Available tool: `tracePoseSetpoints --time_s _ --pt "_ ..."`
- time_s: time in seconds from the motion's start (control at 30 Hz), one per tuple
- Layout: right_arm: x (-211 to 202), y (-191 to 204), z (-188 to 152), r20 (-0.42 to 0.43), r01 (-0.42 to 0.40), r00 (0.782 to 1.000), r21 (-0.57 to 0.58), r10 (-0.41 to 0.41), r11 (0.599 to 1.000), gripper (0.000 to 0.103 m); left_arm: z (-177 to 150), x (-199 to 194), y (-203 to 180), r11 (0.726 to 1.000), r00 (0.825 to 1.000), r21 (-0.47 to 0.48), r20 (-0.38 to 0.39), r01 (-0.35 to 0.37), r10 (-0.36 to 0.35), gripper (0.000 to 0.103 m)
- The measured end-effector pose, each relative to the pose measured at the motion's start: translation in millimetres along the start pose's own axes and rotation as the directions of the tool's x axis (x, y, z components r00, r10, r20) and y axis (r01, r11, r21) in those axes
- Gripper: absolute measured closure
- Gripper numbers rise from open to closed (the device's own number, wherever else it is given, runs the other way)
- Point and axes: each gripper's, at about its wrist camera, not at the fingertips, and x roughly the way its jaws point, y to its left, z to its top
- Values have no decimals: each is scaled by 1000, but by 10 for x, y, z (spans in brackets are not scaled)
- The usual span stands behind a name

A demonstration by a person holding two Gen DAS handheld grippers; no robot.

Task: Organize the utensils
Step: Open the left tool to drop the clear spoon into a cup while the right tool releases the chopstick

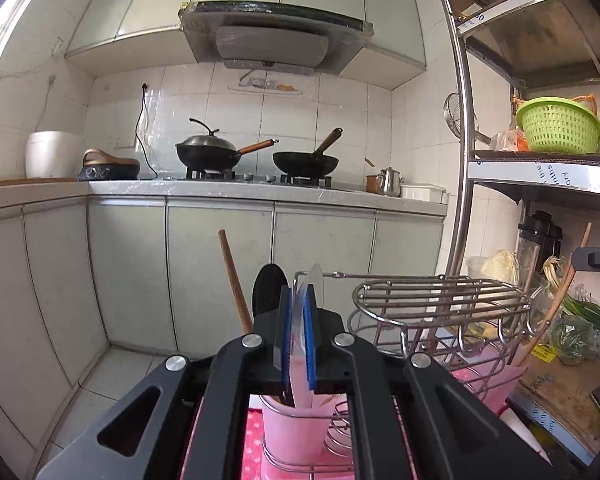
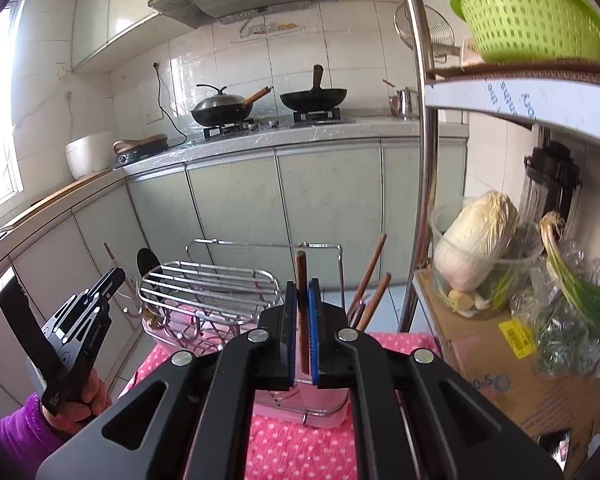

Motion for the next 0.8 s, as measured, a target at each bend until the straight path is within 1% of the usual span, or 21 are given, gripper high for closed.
tracePoseSetpoints --time_s 0.1,0.23,0.43,0.53,0.8 --pt "20 -32 -50 -16 1 1000 12 -1 1000 97 -47 7 55 999 998 -33 -56 23 -24 98" --pt "59 -41 -106 -26 4 1000 16 -4 1000 97 -116 83 139 996 988 -85 -144 42 -54 97" --pt "123 -30 -79 -41 -1 999 14 2 1000 97 -133 166 227 990 978 -135 -198 44 -71 96" --pt "125 -14 -61 -36 4 999 5 -3 1000 97 -117 184 231 989 974 -138 -214 48 -77 96" --pt "119 -24 -69 -60 6 998 10 -5 1000 97 -77 238 225 983 959 -171 -263 64 -108 94"
